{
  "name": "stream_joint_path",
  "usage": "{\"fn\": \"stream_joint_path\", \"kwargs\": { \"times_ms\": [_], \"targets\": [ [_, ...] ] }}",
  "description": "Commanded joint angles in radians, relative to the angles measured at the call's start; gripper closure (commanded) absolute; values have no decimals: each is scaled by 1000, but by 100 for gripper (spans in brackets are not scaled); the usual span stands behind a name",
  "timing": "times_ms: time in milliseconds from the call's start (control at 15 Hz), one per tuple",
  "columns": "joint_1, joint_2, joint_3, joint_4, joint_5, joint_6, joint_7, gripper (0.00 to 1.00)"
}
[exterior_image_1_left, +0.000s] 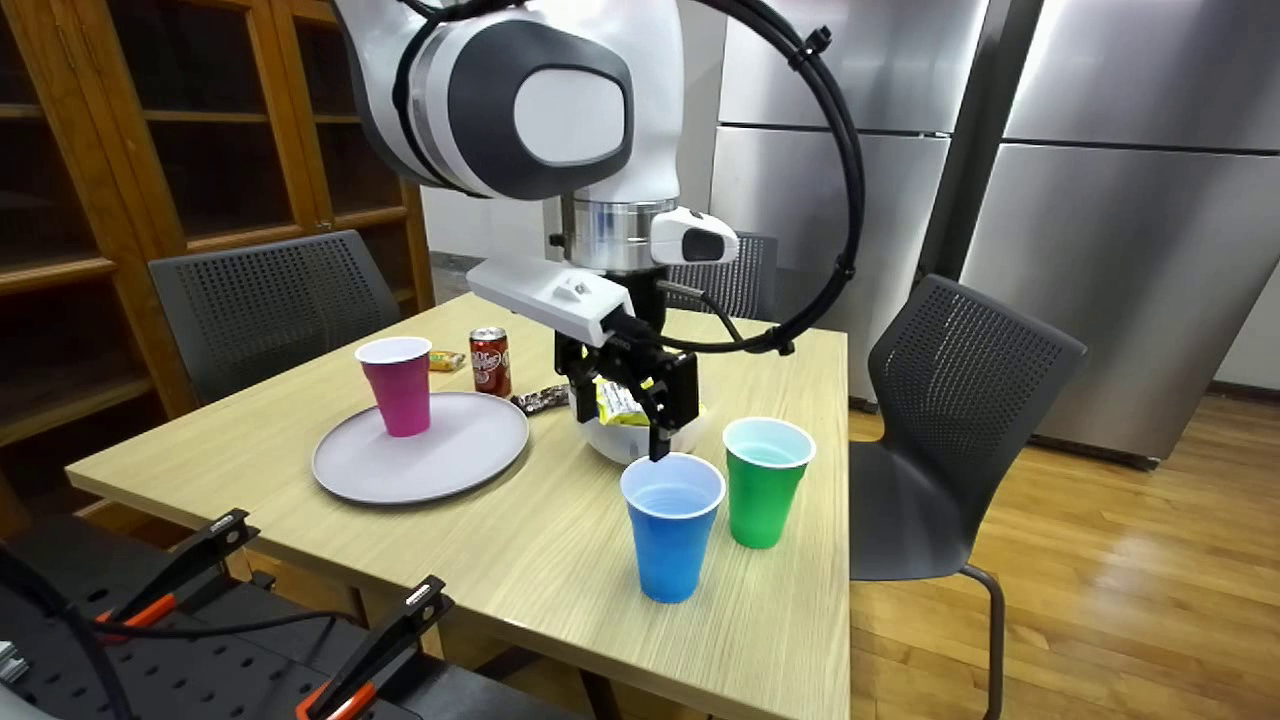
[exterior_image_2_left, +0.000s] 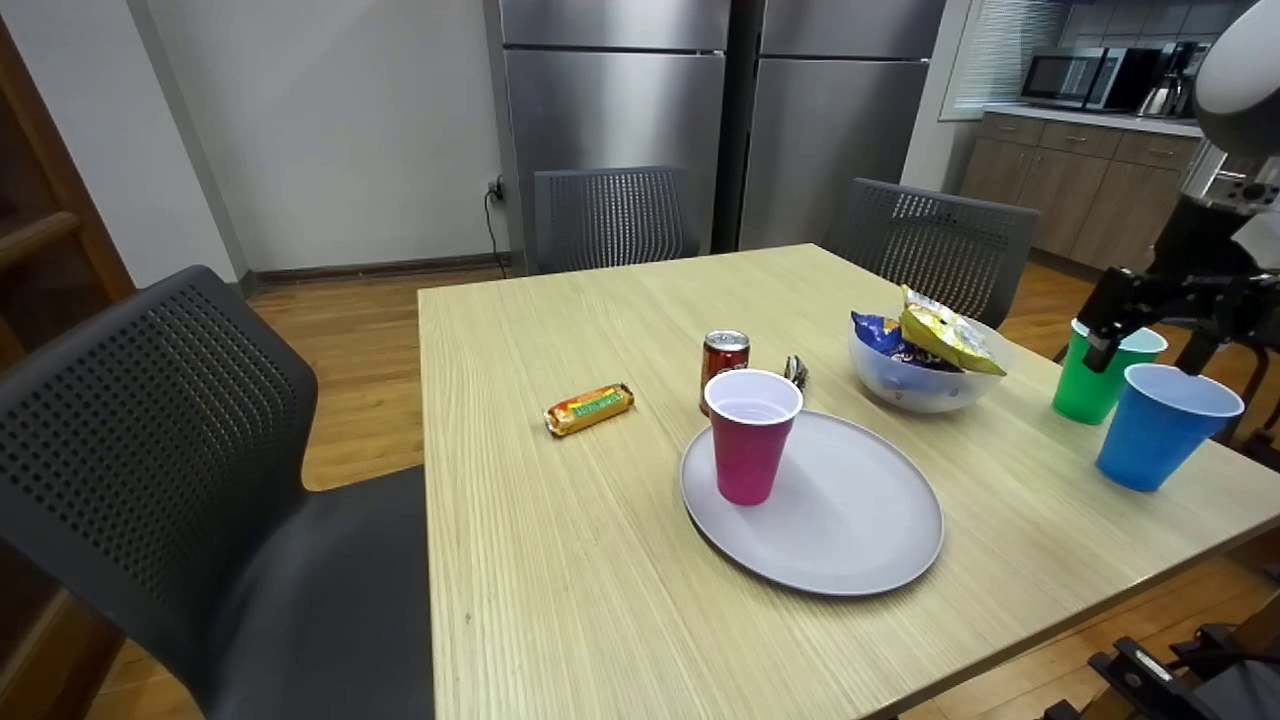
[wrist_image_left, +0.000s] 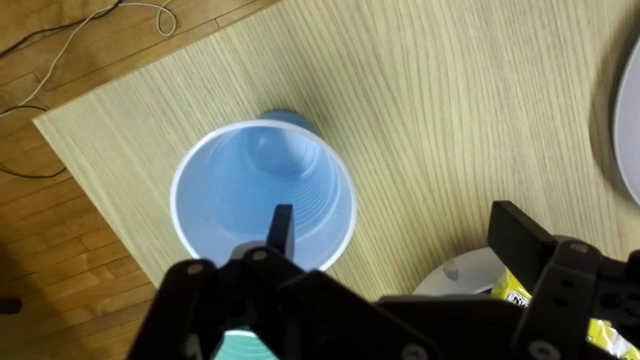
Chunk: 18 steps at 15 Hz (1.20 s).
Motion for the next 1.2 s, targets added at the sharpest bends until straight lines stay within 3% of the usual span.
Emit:
{"fn": "stream_joint_path", "kwargs": {
  "times_ms": [0,600,667,800,1133],
  "targets": [
    [-17,51,15,44,39,-4,18,0],
    [-22,163,20,133,56,-24,50,0],
    [-22,170,21,139,56,-25,53,25],
    [-21,180,21,148,52,-24,58,34],
    [-19,190,18,158,46,-23,70,73]
  ]
}}
